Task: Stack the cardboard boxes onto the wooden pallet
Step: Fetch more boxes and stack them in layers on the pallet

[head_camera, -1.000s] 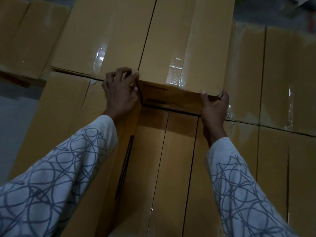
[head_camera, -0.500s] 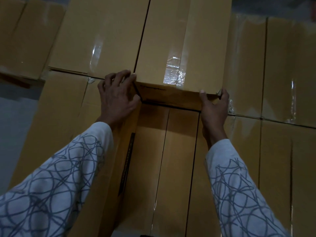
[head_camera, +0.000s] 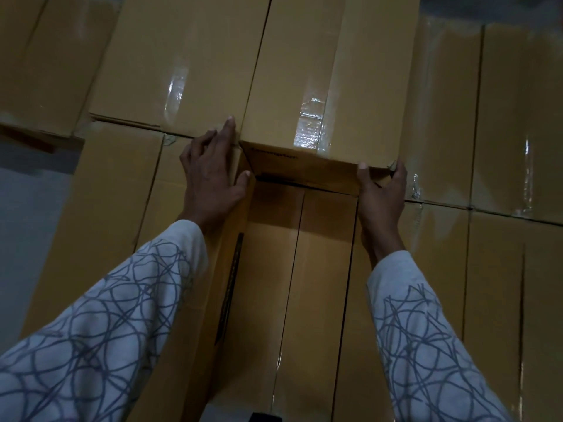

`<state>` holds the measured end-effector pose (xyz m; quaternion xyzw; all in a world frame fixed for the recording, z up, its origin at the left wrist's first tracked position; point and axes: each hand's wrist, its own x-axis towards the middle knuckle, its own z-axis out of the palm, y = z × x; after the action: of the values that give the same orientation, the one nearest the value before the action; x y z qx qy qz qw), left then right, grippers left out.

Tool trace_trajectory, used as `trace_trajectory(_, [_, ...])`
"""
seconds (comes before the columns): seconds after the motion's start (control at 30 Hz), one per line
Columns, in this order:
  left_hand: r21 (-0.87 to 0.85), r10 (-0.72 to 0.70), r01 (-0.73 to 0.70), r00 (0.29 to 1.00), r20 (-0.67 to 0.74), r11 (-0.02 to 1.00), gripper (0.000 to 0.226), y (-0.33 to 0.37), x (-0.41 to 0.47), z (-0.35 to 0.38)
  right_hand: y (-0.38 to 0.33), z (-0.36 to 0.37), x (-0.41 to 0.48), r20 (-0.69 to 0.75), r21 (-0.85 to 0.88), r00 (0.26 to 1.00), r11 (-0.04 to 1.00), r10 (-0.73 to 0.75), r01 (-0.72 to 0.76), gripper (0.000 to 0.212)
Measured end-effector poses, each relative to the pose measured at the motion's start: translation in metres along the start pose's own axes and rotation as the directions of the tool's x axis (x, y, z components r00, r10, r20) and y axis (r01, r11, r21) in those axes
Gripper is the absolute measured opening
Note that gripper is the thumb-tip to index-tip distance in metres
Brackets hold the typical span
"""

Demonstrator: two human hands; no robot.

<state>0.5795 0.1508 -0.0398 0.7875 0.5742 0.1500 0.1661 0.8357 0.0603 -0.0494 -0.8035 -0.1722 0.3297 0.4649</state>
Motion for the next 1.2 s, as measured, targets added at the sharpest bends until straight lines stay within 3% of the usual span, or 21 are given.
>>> trace_trajectory(0.2, [-0.053,-0.034,0.032,0.999,-0.029,0.998,0.082,-0.001,0.000,0.002,0.002,0.016,-0.005,0.008,0.171,0.991,0.977,0.131,-0.131,0.097])
trace_trajectory(0.33, [0.066,0.055,-0.053,0.998,-0.028,0.996,0.070,-0.007,0.002,0.005,0.006,0.021,-0.002,-0.001,0.220,0.990,0.966,0.139,-0.135,0.095])
trace_trajectory(0.5, [0.037,0.051,-0.049,0.998,-0.046,0.998,0.070,-0.008,0.003,0.005,0.013,0.024,0.003,-0.005,0.256,0.991,0.958,0.132,-0.126,0.097])
trace_trajectory(0.97, [-0.047,0.007,-0.011,0.997,-0.073,0.999,0.065,-0.006,0.004,0.005,0.016,0.023,-0.003,-0.029,0.134,0.991,0.983,0.127,-0.123,0.101])
trace_trajectory(1.2, [0.076,0.025,-0.029,0.999,0.042,0.997,0.086,-0.005,-0.001,0.001,0.013,0.007,0.004,0.033,0.078,0.982,0.979,0.187,-0.189,0.079])
